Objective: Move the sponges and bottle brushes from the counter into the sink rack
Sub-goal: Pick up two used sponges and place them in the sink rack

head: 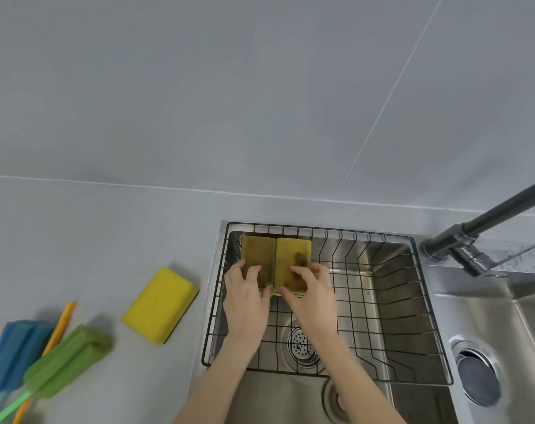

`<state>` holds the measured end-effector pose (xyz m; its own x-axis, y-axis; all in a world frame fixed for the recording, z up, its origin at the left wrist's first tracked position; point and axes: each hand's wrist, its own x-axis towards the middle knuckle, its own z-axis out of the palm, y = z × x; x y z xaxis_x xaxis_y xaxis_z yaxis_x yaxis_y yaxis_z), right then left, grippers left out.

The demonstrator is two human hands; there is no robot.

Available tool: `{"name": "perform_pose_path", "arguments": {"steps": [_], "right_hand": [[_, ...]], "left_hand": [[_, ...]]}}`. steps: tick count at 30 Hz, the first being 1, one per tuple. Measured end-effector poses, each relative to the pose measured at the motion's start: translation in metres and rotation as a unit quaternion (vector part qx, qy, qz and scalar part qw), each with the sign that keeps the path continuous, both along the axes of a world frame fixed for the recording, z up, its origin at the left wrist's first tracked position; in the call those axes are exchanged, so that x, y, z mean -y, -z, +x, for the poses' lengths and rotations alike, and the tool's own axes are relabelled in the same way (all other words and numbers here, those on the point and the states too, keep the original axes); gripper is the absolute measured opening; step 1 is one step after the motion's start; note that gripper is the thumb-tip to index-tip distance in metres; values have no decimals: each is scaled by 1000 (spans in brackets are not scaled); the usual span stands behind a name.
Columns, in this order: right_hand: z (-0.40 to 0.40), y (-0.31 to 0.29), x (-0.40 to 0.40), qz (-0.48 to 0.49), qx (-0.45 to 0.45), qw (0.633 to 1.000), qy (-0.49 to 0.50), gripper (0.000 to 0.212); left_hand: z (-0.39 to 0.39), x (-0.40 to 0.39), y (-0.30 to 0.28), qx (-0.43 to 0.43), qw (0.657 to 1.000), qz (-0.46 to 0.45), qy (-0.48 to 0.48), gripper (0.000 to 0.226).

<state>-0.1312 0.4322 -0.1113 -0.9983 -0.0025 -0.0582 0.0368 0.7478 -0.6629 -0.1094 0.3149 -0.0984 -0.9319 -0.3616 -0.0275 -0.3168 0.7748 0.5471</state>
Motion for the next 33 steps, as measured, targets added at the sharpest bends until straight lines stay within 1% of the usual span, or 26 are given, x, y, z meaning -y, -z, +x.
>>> {"name": "perform_pose_path", "arguments": {"steps": [9,12,17,21,24,26,28,30,33], "right_hand": [[0,3,1,12,-8,1000,-14,44],[1,1,1,34,-8,999,-21,45],[5,-5,3,95,-1,994,-53,46],[5,-15,3,168,3,982,-84,49],[-1,-24,1,202,29,975,-90,60],[-2,-33,4,221,40,972,-64,67],[1,-46,16,218,37,975,-25,68],[4,-59,35,194,10,981,-20,62],[14,-73,76,158,-35,982,-99,55]], "left_hand": [[-1,1,3,11,998,-60,10,41],[-2,3,3,19,997,-67,13,43],[-2,5,1,34,997,-58,30,46],[4,10,-5,42,997,-27,63,51],[12,14,-8,27,995,16,97,61],[23,19,-8,15,992,18,124,65],[38,27,-6,19,988,-11,153,65],[53,34,-3,40,983,-44,171,65],[71,45,0,72,981,-57,173,66]]}}
